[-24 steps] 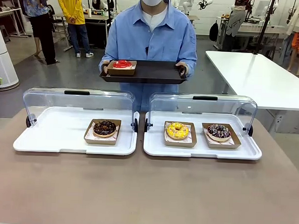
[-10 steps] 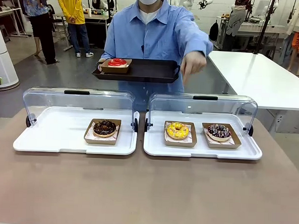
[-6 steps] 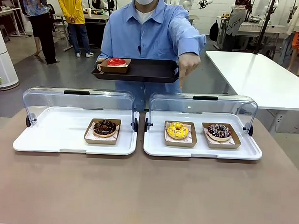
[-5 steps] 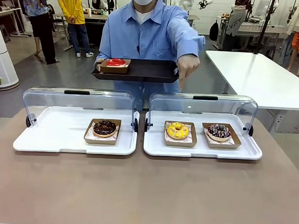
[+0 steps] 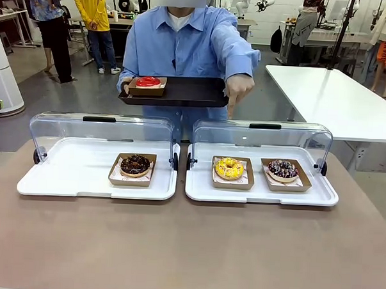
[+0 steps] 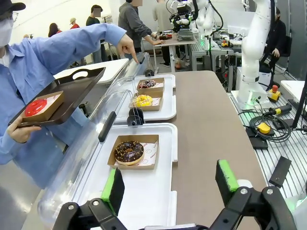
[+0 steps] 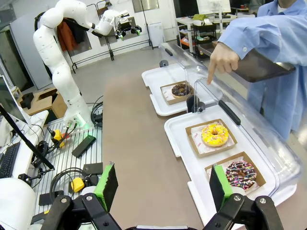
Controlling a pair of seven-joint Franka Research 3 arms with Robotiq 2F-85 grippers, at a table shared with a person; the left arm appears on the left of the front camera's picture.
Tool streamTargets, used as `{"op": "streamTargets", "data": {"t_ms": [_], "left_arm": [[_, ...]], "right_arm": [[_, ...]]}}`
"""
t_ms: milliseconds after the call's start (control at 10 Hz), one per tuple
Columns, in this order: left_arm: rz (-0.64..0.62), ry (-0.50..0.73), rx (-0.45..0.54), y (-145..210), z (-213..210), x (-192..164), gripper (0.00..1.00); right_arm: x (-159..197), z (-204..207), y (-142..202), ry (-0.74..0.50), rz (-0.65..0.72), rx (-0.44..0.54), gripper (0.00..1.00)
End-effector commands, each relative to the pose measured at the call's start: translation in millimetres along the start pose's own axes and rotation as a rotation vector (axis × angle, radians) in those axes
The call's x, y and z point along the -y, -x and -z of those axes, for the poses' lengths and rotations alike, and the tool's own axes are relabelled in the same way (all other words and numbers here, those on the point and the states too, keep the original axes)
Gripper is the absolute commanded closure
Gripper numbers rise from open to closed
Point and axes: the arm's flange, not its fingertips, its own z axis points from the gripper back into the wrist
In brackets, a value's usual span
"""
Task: Provide the desired donut to the person.
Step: Pick up and lift the Paper togo box containing the Donut pointed at by the person.
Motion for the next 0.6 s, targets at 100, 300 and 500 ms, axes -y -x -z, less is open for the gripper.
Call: {"op": "streamTargets", "data": {"t_ms": [100,300,500], "left_arm": [[0.002,-0.001,0.006,-0.2,-1.6,1.0,0.0],[0.002,-0.001,0.006,-0.2,-1.6,1.0,0.0],[0.002,-0.001,0.006,-0.2,-1.6,1.0,0.0]], "right_arm": [[-6.6,16.9,-8.5,-0.05,-0.034,-0.092,0.0],[-16.6,58.4,-39.7,-0.048,-0.099,-0.25,0.0],[-26.6,108.0,-72.2,-0.084,-0.128,-0.375,0.0]]}}
